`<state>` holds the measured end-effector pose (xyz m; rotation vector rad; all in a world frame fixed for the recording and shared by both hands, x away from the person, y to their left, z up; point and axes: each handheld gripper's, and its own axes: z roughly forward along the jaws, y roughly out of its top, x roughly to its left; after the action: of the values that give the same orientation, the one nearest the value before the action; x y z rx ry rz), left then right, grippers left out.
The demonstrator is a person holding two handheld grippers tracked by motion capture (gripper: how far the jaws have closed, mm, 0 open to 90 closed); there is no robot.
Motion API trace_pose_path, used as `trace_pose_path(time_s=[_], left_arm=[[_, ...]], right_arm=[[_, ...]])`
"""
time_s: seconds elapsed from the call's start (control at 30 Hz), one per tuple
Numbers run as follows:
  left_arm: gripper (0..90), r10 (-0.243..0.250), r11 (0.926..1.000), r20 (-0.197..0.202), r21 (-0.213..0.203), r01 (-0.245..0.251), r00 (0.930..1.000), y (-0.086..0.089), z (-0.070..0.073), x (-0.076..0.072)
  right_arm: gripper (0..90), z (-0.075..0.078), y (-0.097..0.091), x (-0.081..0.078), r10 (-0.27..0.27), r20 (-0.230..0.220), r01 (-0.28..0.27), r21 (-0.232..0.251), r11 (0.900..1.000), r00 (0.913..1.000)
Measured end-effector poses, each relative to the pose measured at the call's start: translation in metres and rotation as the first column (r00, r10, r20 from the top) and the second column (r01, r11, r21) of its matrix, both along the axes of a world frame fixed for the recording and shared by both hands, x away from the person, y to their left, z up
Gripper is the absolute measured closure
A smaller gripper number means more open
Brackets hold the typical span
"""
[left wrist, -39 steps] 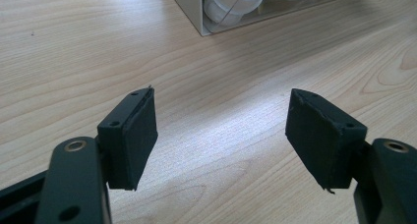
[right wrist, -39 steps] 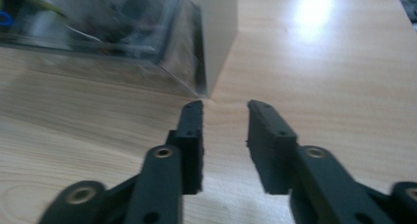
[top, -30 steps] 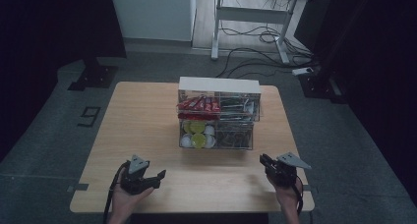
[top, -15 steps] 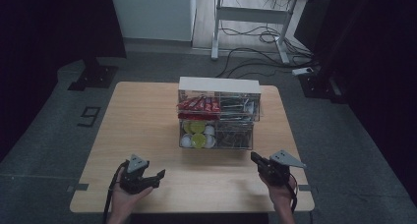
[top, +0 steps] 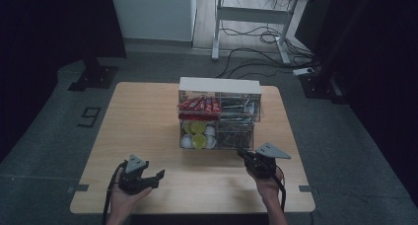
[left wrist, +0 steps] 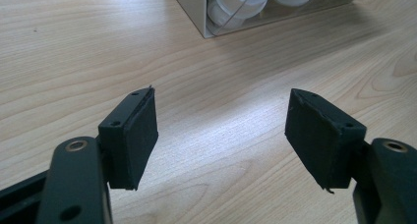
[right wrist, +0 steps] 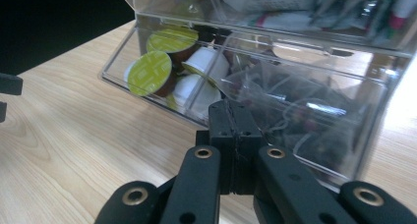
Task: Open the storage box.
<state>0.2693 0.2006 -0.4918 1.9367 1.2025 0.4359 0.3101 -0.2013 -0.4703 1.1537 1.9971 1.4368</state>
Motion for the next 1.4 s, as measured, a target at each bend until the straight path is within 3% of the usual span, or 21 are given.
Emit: trace_pose_path(time_s=[0.27, 0.53, 1.4], left_arm=[[29.3, 0.007, 1.0, 0.008, -0.003, -0.007, 0.9999, 0.002, 0.002, -0.001], [29.2, 0.001, 1.0, 0.003, -0.001, -0.001, 1.0, 0.001, 0.001, 0.0], [29.0, -0.013, 0.9999, -0.011, 0.006, 0.013, 0.9999, -0.004, -0.003, 0.001]], right_arm=[[89.5, -0.001, 0.018, 0.01, 0.035, -0.01, -0.035, 0.016, 0.9993, 0.9993], [89.5, -0.011, 0.032, 0.016, 0.057, -0.029, -0.057, -0.001, 0.9984, 0.998], [89.5, -0.043, 0.031, 0.022, 0.05, -0.115, -0.053, -0.022, 0.9984, 0.9921]])
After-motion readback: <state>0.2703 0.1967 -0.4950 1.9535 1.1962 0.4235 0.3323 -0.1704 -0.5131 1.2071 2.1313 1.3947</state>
